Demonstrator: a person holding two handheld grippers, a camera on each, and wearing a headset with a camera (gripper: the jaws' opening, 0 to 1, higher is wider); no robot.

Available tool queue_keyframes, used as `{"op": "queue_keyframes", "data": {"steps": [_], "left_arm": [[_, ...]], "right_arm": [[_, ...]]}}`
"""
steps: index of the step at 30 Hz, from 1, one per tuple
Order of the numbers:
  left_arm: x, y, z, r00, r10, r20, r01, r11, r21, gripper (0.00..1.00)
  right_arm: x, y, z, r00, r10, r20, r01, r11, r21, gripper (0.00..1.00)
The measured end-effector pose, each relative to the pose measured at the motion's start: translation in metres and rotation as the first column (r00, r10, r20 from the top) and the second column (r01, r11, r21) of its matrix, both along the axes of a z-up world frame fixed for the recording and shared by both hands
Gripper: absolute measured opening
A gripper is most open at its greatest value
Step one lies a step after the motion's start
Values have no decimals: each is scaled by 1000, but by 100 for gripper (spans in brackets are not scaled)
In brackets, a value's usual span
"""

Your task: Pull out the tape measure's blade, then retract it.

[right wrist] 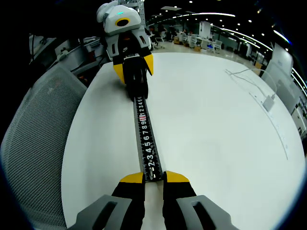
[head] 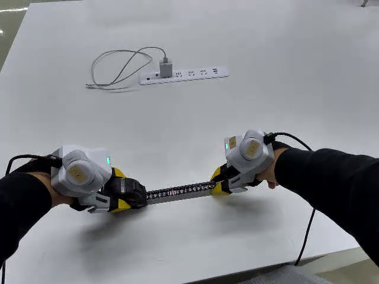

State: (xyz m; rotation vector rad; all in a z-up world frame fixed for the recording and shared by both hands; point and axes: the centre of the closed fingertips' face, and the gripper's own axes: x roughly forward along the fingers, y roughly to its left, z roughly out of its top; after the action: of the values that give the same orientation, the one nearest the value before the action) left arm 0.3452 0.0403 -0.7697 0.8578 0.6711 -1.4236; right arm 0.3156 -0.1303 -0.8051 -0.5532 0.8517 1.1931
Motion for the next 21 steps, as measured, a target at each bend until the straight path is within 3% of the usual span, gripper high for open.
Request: {"op": "queue_keyframes", "data": {"steps": [21], "left_arm": [[2, 1, -2, 1000, 1, 0, -1, 1000, -2, 31]], "right_arm": [[-1, -10, 0, 1000, -4, -3, 4, 1000, -9, 10]]}}
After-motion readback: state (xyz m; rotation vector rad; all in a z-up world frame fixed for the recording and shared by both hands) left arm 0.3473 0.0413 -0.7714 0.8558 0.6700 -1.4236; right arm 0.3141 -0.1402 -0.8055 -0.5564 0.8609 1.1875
